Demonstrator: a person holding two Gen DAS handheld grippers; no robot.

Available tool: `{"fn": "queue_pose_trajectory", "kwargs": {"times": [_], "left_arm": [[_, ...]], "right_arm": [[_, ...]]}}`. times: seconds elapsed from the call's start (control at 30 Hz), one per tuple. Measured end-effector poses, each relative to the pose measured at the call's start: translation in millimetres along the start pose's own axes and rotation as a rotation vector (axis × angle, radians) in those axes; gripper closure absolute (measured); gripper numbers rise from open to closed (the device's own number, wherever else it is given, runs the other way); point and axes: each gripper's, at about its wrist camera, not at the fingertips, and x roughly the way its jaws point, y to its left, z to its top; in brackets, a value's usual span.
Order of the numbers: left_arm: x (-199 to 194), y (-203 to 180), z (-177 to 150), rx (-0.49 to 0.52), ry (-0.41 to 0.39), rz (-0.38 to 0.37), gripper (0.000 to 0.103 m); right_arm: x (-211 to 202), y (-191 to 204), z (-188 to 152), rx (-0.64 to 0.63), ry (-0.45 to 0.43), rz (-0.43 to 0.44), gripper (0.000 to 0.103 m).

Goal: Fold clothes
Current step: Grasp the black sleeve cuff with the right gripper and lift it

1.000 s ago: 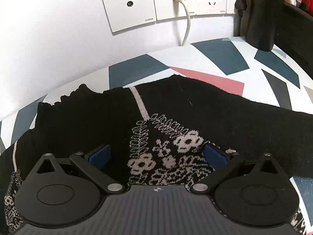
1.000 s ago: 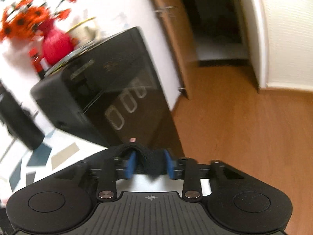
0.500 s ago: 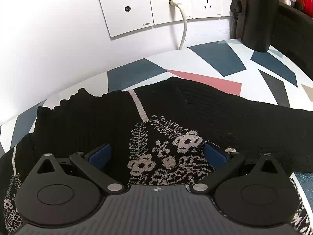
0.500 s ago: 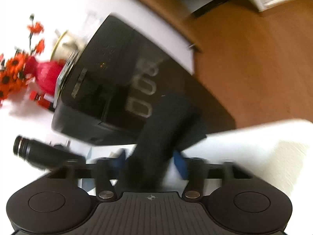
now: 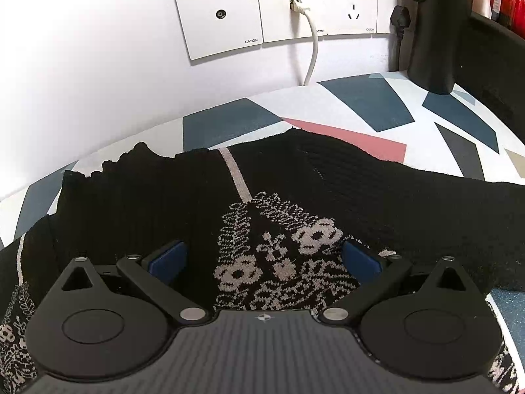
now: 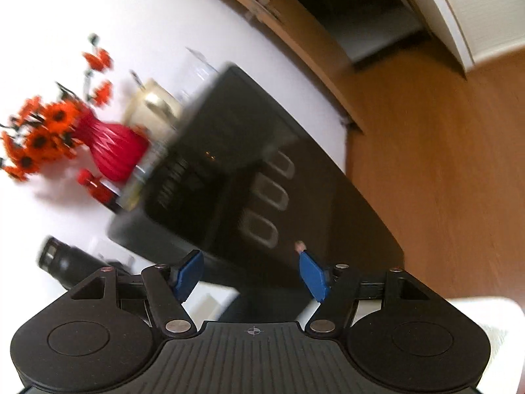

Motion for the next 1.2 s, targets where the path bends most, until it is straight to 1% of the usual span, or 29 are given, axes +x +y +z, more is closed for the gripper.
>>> {"fn": "queue_pose_trajectory", "kwargs": {"times": [0.07,0.1,0.17,0.27,0.33,0.43,0.5,0.57,0.63,0.67,0.7,0.73,0.77,0.8,0.83,0.9,0.93,1.07,1.13,1.17,1.2], "left_arm": [[0,0,0,0.000,0.000,-0.003,0.000],[0,0,0,0.001,-0.001,-0.003,0.000],[0,1,0,0.002,-0.002,-0.003,0.000],[0,1,0,0.000,-0.002,-0.001,0.000],[0,1,-1,-0.004,-0.004,0.002,0.000],[-1,-1,-1,-0.007,-0.001,0.012,0.000],[-2,-2,0,-0.011,0.003,0.024,0.000],[-3,-4,-1,-0.001,-0.002,0.033,0.000],[-3,-5,-1,0.011,-0.008,0.037,0.000],[-3,-5,-1,0.014,-0.009,0.038,0.000],[-3,-5,0,0.007,-0.005,0.038,0.000],[-3,-4,0,-0.003,0.000,0.038,0.000],[-2,-4,1,-0.013,0.006,0.038,0.000],[-2,-3,1,-0.023,0.012,0.039,0.000],[-2,-3,2,-0.029,0.015,0.041,0.000],[-1,-4,2,-0.032,0.018,0.042,0.000],[-1,-5,3,-0.029,0.018,0.042,0.000],[-1,-10,5,0.000,0.010,0.031,0.000],[1,-8,5,-0.033,0.013,0.023,0.000],[2,-7,5,-0.053,0.016,0.016,0.000],[2,-6,4,-0.069,0.018,0.009,0.000]], "right_arm": [[10,-13,-3,0.033,0.003,-0.061,0.037],[18,-20,-2,0.059,0.019,-0.083,0.034],[33,-37,5,0.145,0.078,-0.112,0.038],[39,-52,17,0.281,0.156,-0.079,0.029],[46,-59,24,0.328,0.229,-0.076,0.024],[68,-66,29,0.307,0.386,-0.122,0.024],[83,-72,27,0.276,0.469,-0.112,0.024],[97,-83,20,0.327,0.530,-0.048,0.024],[111,-94,12,0.399,0.571,0.020,0.029],[116,-96,8,0.422,0.565,0.046,0.031],[119,-97,5,0.437,0.554,0.070,0.040],[122,-96,2,0.451,0.540,0.092,0.054],[123,-95,1,0.466,0.523,0.109,0.064],[120,-93,3,0.473,0.493,0.129,0.086],[116,-90,6,0.474,0.458,0.153,0.096],[105,-78,15,0.428,0.364,0.201,0.097],[101,-72,19,0.399,0.337,0.219,0.097],[87,-50,33,0.281,0.270,0.280,0.097],[80,-39,40,0.222,0.237,0.310,0.097],[79,-38,40,0.202,0.235,0.297,0.097],[78,-40,39,0.216,0.239,0.285,0.097]]}}
